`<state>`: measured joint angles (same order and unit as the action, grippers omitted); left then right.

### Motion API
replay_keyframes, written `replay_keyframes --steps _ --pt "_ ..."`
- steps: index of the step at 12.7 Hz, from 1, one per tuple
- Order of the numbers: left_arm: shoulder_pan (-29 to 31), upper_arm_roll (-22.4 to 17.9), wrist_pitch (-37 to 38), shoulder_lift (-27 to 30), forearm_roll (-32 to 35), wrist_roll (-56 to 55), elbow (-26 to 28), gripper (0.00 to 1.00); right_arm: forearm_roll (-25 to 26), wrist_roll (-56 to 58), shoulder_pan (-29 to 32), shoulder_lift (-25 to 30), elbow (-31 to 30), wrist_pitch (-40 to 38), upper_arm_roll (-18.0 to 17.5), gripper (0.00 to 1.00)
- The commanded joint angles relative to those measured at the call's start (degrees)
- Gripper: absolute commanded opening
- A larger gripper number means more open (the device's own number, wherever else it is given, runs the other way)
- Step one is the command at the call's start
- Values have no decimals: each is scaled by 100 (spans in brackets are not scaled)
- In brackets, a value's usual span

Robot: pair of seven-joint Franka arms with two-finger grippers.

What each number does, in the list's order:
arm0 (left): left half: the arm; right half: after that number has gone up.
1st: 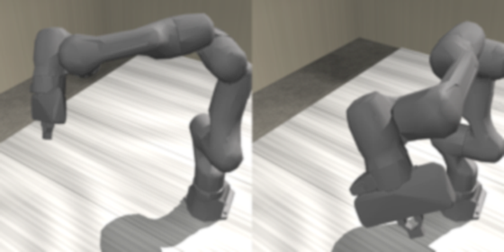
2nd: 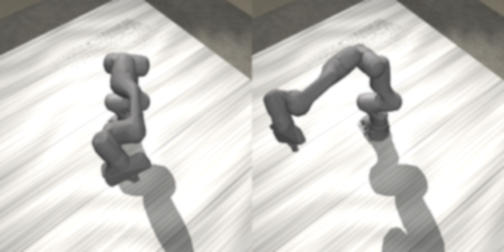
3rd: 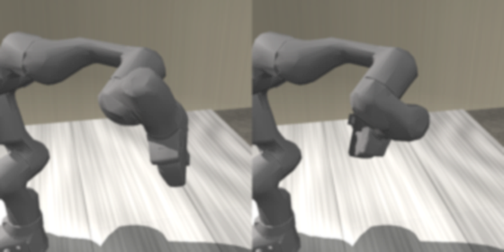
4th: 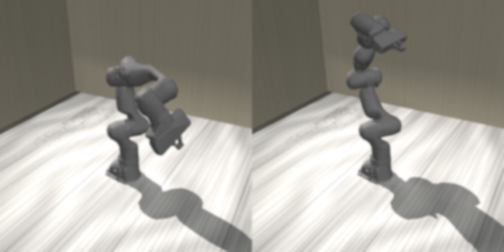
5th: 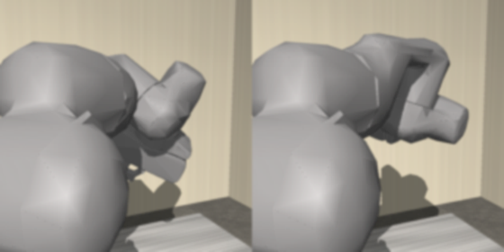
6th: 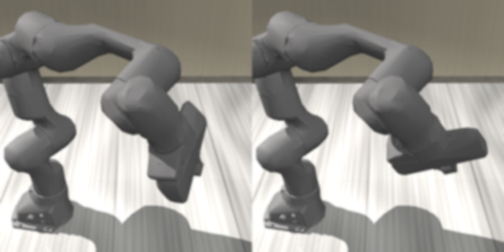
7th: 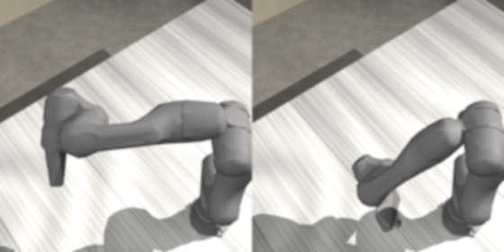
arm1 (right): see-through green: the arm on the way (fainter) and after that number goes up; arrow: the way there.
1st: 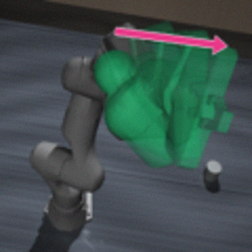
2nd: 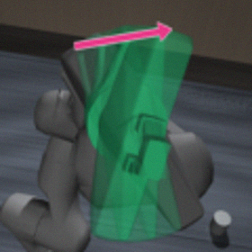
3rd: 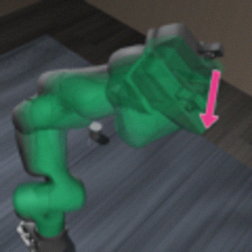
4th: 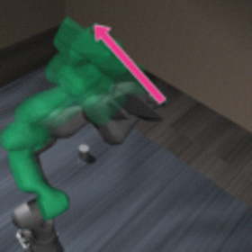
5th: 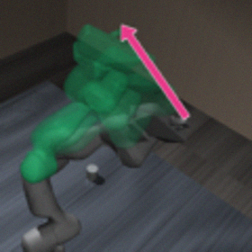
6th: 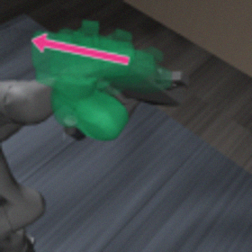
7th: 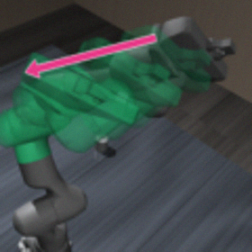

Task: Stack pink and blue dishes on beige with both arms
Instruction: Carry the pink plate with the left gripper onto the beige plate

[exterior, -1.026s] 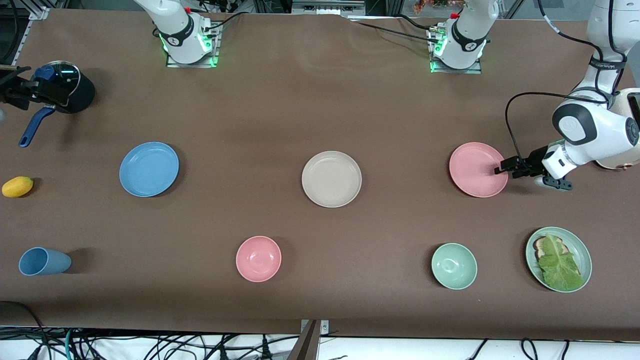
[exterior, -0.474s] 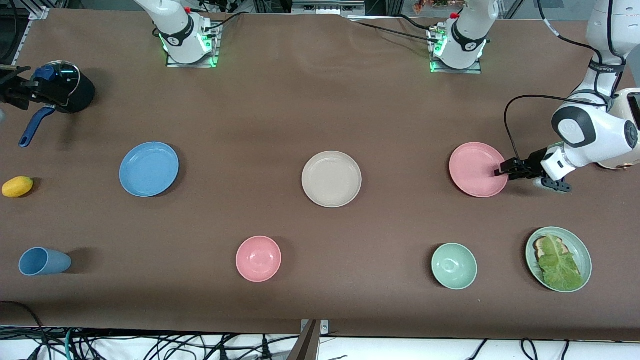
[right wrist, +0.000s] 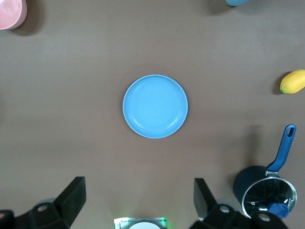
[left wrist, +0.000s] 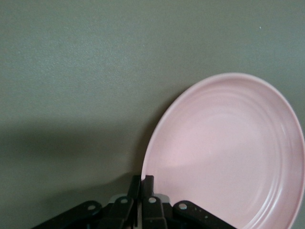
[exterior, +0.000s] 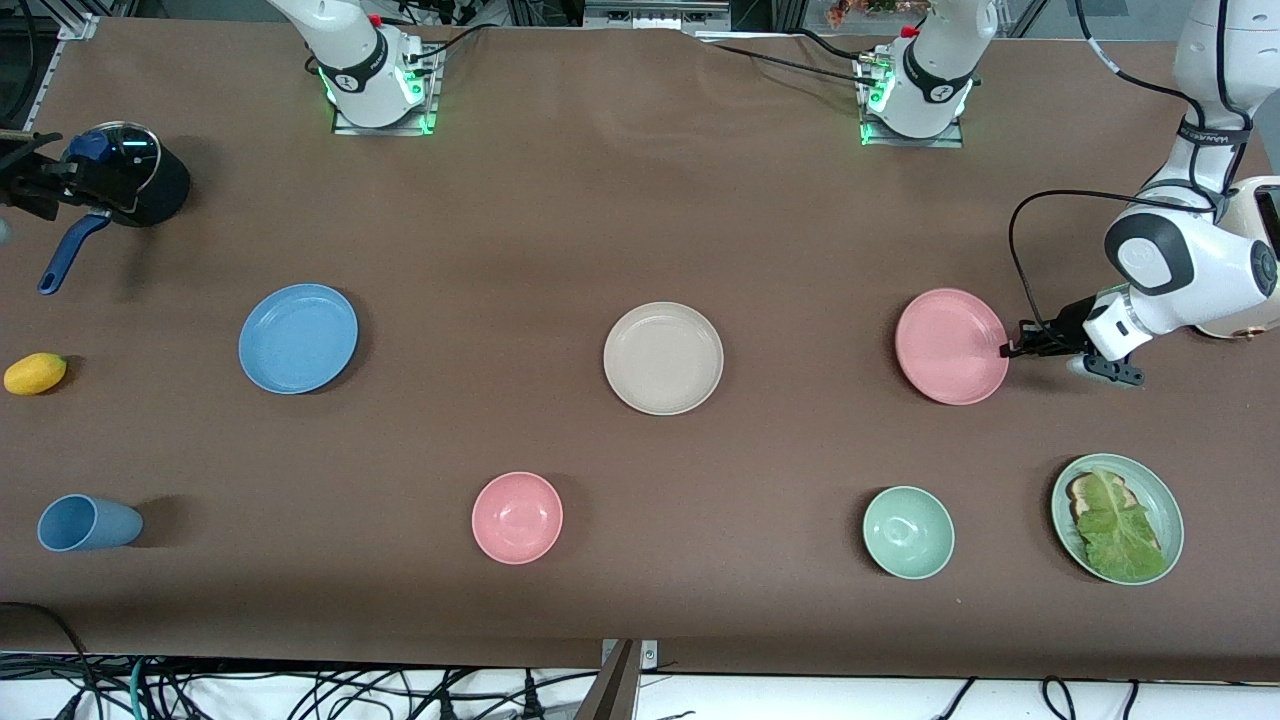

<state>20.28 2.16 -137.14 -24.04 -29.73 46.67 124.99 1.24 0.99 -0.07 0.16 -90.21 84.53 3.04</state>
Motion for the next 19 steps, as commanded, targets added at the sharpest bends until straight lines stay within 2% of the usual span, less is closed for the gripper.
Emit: replay_keyframes --steps 1,4,6,9,13,19 --pt "2 -14 3 -57 -261 350 -89 0 -63 -55 16 -16 91 -86 -6 100" --pt "-15 -14 46 4 -261 290 -89 0 -63 -55 16 -16 91 -86 -6 100" --pt "-137 39 195 241 -227 -42 -212 0 -63 -55 16 -16 91 -86 -6 100" --pt "-577 39 372 584 -77 -807 -344 0 -63 -55 16 -16 91 -86 3 100" --pt "-1366 39 363 585 -68 -1939 -581 0 -63 -55 16 -16 91 -86 3 100" --pt "-2483 39 293 681 -77 -3742 -617 0 -63 -55 16 -25 91 -86 12 100"
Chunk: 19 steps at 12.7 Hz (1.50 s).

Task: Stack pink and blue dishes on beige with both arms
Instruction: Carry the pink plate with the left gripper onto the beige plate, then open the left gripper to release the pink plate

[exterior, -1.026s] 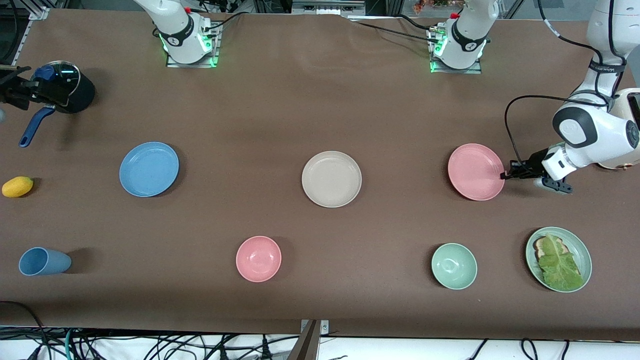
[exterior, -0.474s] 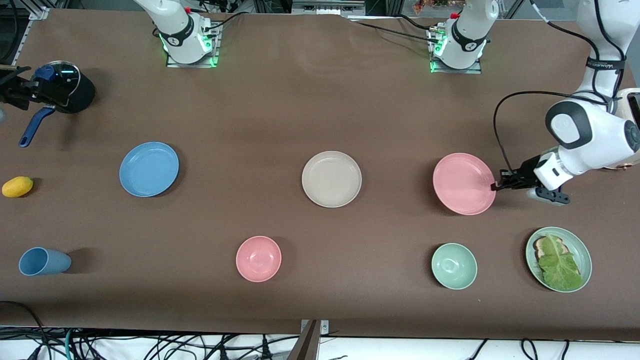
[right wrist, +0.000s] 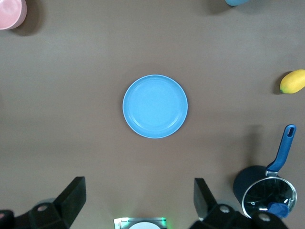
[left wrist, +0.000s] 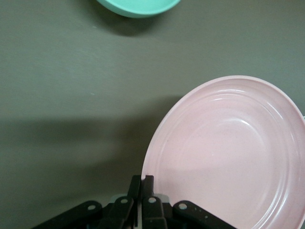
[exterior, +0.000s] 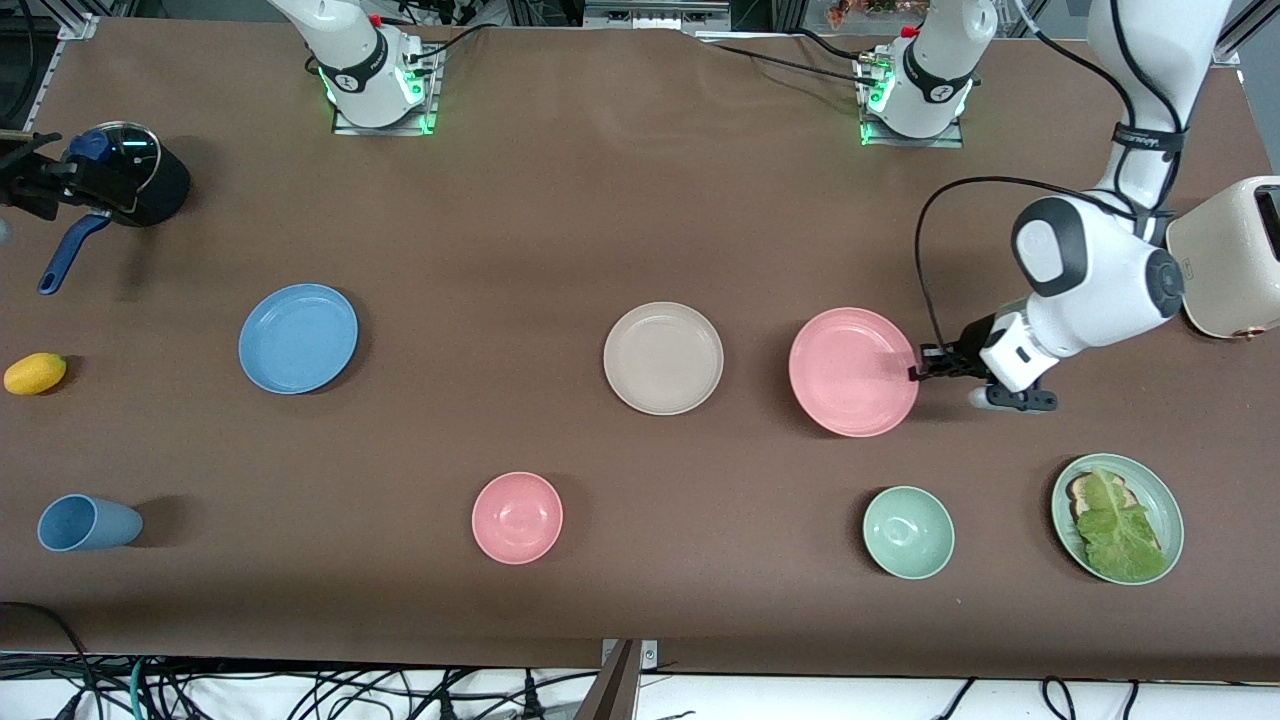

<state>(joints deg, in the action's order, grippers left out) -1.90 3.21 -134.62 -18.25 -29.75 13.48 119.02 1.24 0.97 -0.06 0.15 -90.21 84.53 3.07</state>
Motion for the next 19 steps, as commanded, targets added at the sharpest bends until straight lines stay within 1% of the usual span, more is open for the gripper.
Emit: replay_keyframes --steps 1,7,11,16,19 --pt "-459 -66 -20 103 -66 -712 -19 0 -63 -53 15 -24 91 -86 9 100" --pt "-1628 -75 -723 15 -66 -2496 -10 0 -63 -53 15 -15 91 -86 9 100" --pt "-2305 -119 -1232 -152 -66 -3394 -1 0 -63 -53 15 -15 91 -86 9 100" --pt "-2955 -137 -1716 -363 -75 -4168 60 0 -63 -53 15 -15 91 -94 9 100" --pt "-3281 -145 -2033 -469 -75 -4407 165 0 -63 -53 15 -15 91 -94 9 100"
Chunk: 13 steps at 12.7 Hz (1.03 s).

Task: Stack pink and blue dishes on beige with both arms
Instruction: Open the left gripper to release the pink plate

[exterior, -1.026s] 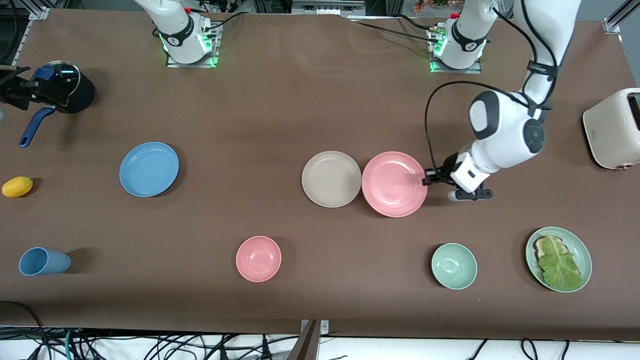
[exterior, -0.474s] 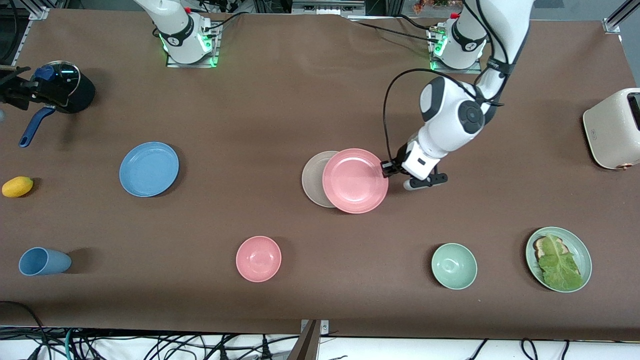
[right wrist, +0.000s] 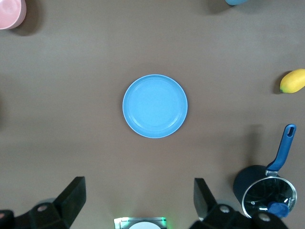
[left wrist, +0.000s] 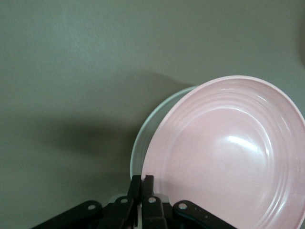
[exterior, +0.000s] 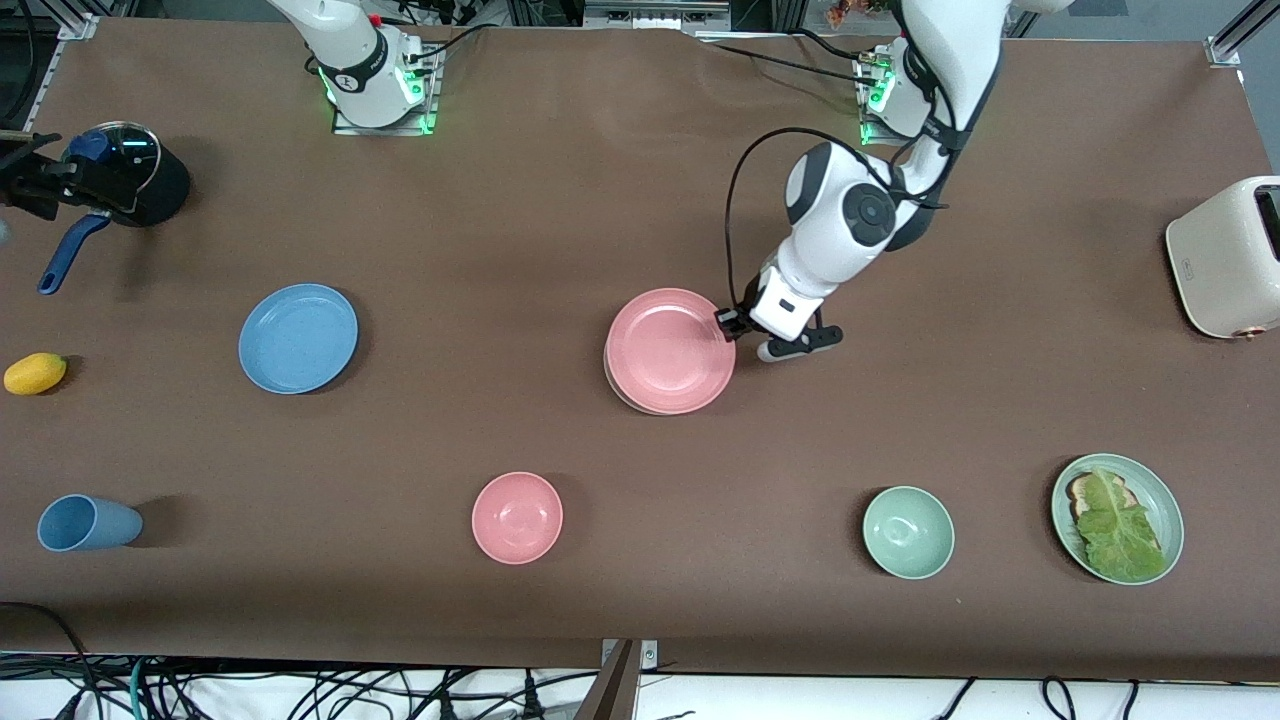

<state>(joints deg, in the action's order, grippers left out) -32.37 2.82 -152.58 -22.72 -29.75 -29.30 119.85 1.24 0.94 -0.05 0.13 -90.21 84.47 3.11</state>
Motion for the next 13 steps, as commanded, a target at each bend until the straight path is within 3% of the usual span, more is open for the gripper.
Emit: replay_keyframes --steps 1,8,9,10,13 --pt "-260 -106 -272 -65 -75 -137 108 0 -63 -50 13 -13 91 -89 5 100" --pt "-392 -220 -641 -303 -66 -76 170 0 -63 -50 13 -13 91 -89 5 100" --pt "-393 -238 -641 -321 -66 -50 144 7 -63 -50 13 -13 91 -89 5 100" --pt "-393 -273 -641 -321 -66 -41 126 23 -63 -50 13 -13 91 -89 5 100" --pt "-384 -308 -633 -321 -66 -41 109 49 -63 -50 13 -13 91 -89 5 100"
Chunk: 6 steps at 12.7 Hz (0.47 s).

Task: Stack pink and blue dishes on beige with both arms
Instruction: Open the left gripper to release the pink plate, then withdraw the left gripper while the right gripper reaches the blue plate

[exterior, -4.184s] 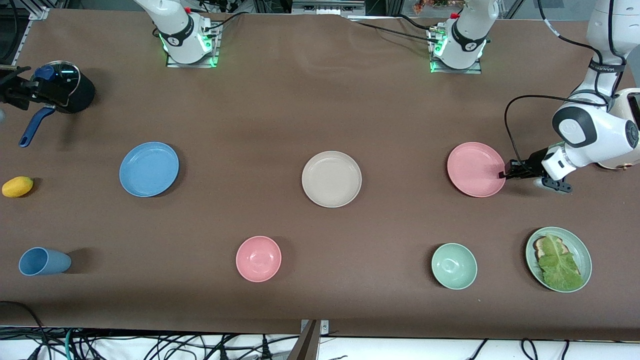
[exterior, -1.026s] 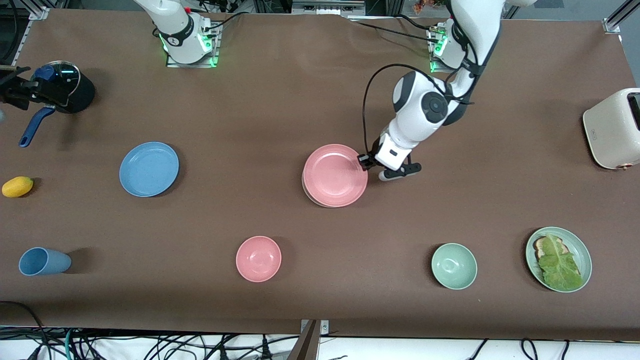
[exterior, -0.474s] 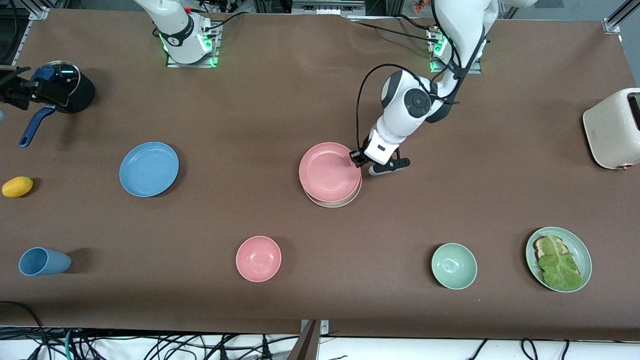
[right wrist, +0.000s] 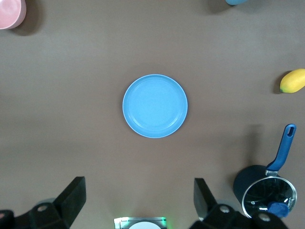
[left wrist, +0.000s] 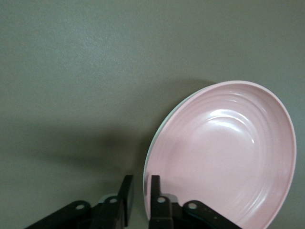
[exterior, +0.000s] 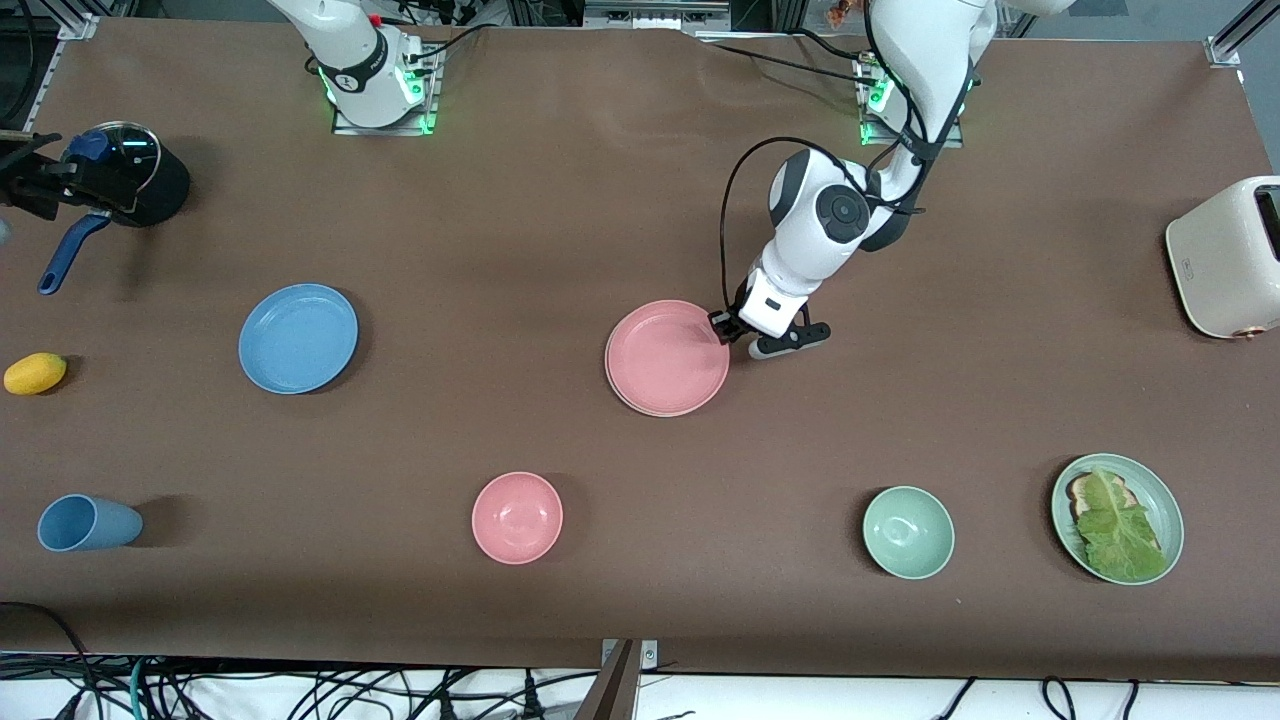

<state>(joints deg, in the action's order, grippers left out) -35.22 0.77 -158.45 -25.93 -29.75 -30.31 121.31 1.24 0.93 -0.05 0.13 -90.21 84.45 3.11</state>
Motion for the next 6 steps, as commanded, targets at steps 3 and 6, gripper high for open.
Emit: replay_keyframes --steps 3,6 --pt "-99 -156 -46 18 -66 121 -46 98 -63 -49 13 -13 91 -86 6 100" --pt "-82 -453 294 228 -48 558 -63 99 -71 -49 48 -39 48 -78 162 100"
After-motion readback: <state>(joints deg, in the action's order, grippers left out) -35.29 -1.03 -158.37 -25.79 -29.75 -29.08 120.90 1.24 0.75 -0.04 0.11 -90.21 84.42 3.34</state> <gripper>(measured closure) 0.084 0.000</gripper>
